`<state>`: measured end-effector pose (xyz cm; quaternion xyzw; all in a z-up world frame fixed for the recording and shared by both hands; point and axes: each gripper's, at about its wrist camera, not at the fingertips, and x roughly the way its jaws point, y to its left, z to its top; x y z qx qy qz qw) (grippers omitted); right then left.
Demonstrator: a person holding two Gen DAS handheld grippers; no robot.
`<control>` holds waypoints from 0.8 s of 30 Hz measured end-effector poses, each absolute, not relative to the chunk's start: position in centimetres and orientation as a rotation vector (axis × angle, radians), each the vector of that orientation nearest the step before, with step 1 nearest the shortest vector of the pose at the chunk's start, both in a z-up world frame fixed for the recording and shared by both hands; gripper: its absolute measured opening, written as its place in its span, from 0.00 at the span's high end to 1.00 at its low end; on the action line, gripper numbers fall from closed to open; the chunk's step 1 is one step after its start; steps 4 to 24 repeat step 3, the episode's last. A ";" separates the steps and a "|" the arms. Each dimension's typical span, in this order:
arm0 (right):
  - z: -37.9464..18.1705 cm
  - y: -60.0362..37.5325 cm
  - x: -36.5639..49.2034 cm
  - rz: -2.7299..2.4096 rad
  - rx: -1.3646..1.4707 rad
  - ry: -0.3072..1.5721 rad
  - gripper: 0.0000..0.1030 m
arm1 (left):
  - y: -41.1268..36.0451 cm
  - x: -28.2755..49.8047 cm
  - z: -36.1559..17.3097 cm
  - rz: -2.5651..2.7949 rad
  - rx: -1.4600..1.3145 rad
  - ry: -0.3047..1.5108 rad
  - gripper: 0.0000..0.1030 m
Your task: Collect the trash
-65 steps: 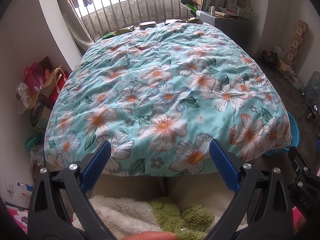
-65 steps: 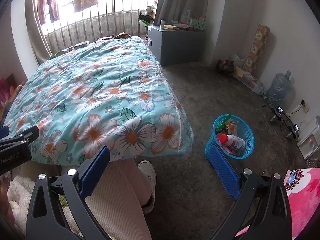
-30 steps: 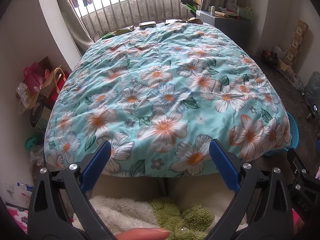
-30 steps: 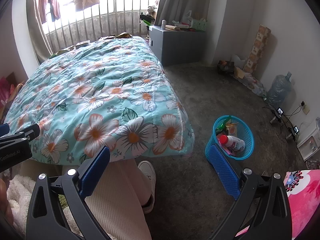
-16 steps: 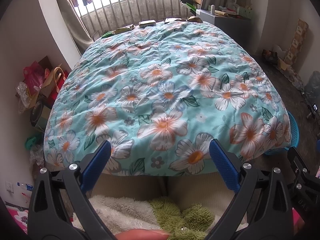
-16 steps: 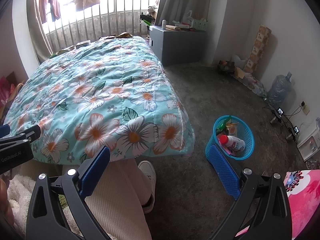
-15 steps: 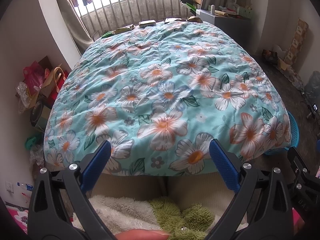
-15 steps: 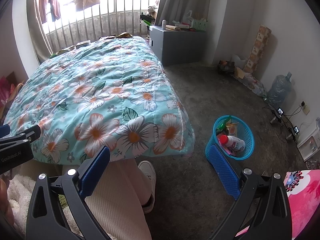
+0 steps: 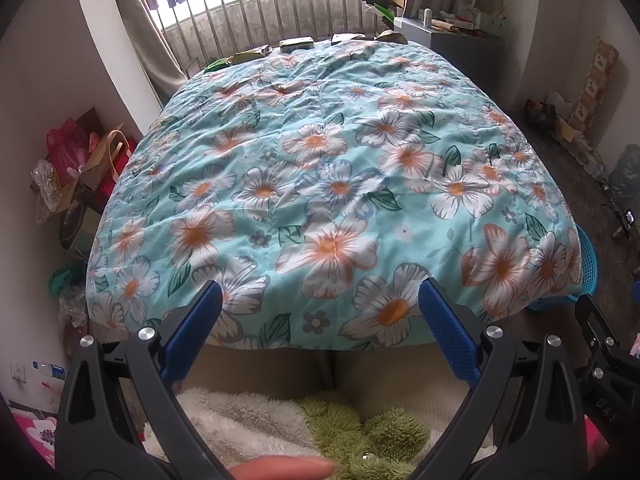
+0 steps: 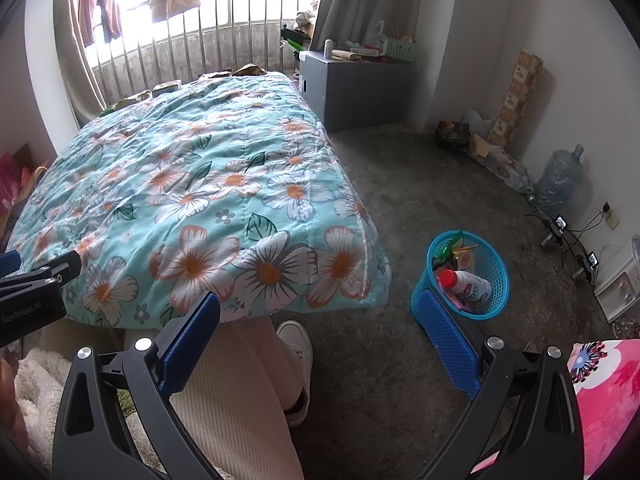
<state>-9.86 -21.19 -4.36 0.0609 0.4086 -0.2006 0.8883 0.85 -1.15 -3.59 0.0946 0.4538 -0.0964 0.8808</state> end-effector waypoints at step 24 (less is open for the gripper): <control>-4.4 -21.2 -9.8 -0.416 0.126 0.848 0.06 | -1.1 0.9 -3.6 -0.201 0.200 0.941 0.08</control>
